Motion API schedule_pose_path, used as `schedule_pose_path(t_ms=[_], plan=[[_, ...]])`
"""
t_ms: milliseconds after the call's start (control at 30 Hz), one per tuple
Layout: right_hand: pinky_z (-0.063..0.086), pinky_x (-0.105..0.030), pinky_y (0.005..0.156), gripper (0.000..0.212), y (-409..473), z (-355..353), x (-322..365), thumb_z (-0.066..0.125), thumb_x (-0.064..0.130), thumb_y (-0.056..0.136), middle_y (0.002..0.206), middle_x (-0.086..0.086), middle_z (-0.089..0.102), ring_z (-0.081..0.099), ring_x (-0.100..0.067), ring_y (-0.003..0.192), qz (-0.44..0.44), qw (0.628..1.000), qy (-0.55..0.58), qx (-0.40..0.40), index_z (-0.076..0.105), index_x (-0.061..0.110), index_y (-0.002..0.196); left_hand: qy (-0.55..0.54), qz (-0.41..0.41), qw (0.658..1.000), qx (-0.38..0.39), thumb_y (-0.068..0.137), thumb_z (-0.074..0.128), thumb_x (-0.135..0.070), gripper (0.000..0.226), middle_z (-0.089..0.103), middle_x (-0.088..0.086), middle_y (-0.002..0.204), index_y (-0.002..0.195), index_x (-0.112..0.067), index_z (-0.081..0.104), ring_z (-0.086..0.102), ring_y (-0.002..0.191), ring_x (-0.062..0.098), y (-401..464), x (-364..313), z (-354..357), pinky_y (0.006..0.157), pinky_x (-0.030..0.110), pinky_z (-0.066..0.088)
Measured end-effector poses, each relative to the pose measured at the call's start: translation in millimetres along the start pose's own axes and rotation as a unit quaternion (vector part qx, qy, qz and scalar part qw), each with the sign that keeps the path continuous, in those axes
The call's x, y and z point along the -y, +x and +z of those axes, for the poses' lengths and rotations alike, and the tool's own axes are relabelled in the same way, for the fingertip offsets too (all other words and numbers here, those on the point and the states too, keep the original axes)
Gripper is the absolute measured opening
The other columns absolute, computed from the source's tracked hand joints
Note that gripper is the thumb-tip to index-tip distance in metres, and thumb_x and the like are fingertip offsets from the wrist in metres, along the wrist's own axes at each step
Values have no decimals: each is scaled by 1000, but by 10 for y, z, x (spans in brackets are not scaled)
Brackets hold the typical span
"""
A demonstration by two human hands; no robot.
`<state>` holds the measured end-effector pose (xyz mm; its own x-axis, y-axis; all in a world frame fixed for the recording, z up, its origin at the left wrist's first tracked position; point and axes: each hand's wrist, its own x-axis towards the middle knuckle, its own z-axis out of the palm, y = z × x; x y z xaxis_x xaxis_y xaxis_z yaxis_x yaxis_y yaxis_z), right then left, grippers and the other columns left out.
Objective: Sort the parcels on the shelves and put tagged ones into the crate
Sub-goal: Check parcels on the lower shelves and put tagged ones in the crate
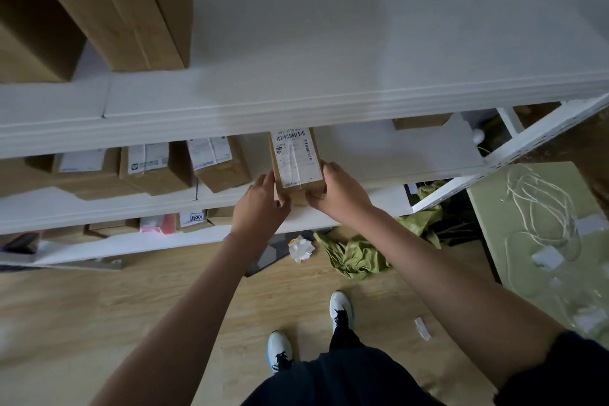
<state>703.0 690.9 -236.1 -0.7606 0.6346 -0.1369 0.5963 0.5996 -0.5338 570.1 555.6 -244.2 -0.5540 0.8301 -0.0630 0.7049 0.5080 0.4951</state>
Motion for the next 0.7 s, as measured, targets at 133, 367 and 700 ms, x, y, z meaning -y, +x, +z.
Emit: schedule_pose_path(t_ms=[133,367,700], plan=[[57,-42,82,63,311,118,212,73,38,83,121,-4,55,63,-24,99,-8,1000,-3,27,47,17,137,-21,-47,999,-11,88,67,-28,47,61,6,121,130,-17,51,65,97,27,96,232,-91,70,37,54],[55,-44,86,60,702,231,401,72,37,84,121,-7,55,62,-28,104,-19,998,-9,57,48,15,135,-44,-91,994,-31,83,70,-26,34,65,9,105,109,-11,55,68,85,29,309,459,-198,69,42,57],[53,-39,87,73,638,68,16,73,35,85,137,-3,52,62,-25,107,-25,996,2,81,41,17,148,-41,-186,981,-40,93,60,-29,27,70,3,104,111,-10,67,65,91,22,111,366,50,72,29,50]])
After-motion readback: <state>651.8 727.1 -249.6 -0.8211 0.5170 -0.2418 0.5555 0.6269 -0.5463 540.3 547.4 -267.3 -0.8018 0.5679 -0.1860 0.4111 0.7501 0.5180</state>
